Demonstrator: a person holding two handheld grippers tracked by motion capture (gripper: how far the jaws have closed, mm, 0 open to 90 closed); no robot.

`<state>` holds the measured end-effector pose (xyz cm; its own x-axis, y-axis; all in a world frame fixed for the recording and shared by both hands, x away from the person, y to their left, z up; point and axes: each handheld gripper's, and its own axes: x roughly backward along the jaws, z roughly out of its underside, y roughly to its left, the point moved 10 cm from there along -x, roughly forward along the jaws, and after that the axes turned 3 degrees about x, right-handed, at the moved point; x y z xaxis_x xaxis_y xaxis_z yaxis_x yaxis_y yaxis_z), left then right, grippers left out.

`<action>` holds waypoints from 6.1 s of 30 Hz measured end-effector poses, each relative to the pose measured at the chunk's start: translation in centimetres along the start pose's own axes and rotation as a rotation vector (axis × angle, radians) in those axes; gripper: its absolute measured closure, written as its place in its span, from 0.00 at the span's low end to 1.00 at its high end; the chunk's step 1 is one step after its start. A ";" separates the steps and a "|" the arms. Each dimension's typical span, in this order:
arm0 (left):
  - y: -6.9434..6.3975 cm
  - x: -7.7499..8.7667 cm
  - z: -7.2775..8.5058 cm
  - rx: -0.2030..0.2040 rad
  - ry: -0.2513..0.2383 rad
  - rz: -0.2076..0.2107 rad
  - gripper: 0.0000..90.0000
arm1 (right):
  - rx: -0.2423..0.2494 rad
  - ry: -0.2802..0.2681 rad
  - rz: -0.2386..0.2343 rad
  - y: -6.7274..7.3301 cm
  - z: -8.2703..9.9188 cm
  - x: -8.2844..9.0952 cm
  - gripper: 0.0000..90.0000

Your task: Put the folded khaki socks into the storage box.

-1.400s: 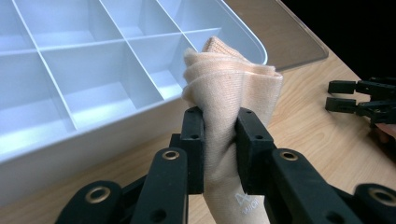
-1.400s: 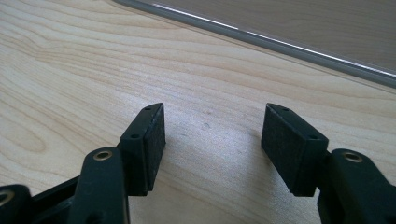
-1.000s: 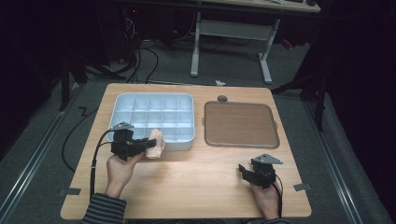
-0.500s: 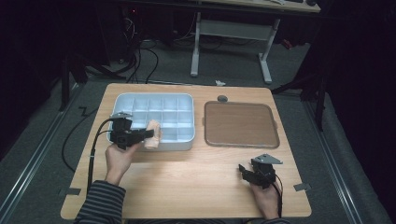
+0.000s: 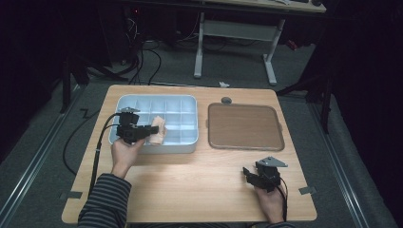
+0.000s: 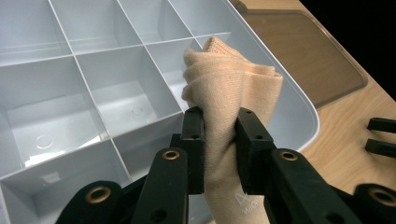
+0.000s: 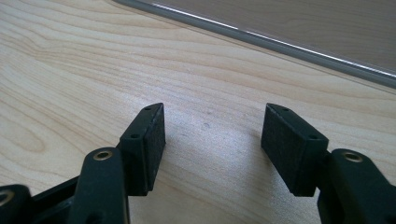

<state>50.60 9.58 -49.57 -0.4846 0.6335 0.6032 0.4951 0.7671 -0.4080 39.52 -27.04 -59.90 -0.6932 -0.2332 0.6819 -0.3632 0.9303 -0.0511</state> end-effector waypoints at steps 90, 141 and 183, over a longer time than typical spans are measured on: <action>3.2 -3.5 2.9 -0.041 0.256 -0.178 0.77 | 0.004 0.004 0.002 0.1 0.0 0.0 0.43; 4.2 -4.4 2.9 -0.009 0.292 -0.204 0.94 | 0.005 0.004 0.001 0.1 0.0 0.0 0.43; 2.0 0.8 1.5 -0.078 0.098 -0.143 0.67 | 0.003 0.004 0.001 0.1 0.0 0.0 0.43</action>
<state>50.15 11.77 -50.95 -0.4832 0.5032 0.7164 0.4828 0.8358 -0.2614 39.44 -26.96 -59.92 -0.6914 -0.2307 0.6847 -0.3638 0.9299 -0.0540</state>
